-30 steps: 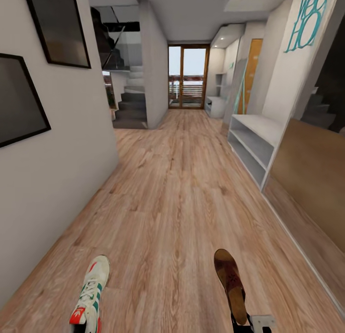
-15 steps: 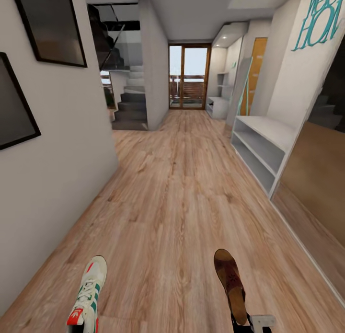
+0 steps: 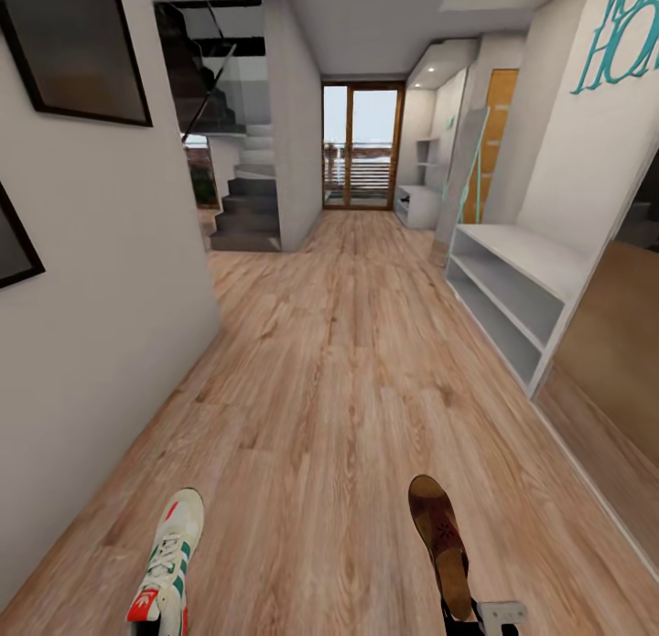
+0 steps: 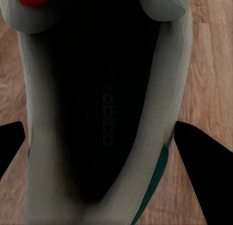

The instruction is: Pick up the two gym shoes and the two sandals from the corridor floor and place them onto the hallstand (shoe rack) in the corridor, making sure they are on the rack and not on the floor. Arrange them so the two gym shoes are next to each other and the two sandals are next to each other.

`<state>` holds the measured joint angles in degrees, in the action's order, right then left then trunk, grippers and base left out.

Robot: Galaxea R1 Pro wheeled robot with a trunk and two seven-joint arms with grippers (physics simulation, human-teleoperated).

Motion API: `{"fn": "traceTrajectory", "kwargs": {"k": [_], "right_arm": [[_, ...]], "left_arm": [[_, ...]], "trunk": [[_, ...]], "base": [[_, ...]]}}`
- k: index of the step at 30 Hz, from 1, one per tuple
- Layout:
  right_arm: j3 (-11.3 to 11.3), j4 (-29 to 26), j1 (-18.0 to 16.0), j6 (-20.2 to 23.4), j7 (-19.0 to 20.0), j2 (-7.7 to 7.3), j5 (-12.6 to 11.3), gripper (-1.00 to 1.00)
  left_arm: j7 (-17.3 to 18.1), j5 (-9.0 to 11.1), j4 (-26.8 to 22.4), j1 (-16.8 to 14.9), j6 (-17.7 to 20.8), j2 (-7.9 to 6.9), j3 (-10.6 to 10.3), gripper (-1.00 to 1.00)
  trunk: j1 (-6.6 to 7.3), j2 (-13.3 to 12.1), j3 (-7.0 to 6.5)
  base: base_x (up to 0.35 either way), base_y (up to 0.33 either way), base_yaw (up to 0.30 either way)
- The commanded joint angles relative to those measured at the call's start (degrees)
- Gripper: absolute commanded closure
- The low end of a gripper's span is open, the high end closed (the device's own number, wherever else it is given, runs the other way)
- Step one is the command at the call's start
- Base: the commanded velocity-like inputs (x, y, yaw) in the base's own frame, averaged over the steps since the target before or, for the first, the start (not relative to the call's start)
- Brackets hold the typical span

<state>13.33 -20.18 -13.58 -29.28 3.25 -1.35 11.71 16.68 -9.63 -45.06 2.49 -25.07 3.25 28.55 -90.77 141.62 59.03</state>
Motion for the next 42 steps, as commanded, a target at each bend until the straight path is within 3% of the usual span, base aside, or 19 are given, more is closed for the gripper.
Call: {"fn": "traceTrajectory", "kwargs": {"k": [1,42], "right_arm": [[0.5,0.0,0.0,-0.2,0.4,0.03,0.2,1.00],[0.5,0.0,0.0,-0.3,0.3,-0.05,0.2,1.00]], "left_arm": [[0.3,-0.6,-0.1,0.0,-0.2,0.09,0.4,1.00],[0.3,-0.6,-0.1,0.0,-0.2,0.17,0.4,1.00]], "trunk": [[-0.03,0.0,0.04],[-0.03,0.0,0.04]], "base": [[0.337,0.000,0.000],[0.338,0.000,-0.021]]}}
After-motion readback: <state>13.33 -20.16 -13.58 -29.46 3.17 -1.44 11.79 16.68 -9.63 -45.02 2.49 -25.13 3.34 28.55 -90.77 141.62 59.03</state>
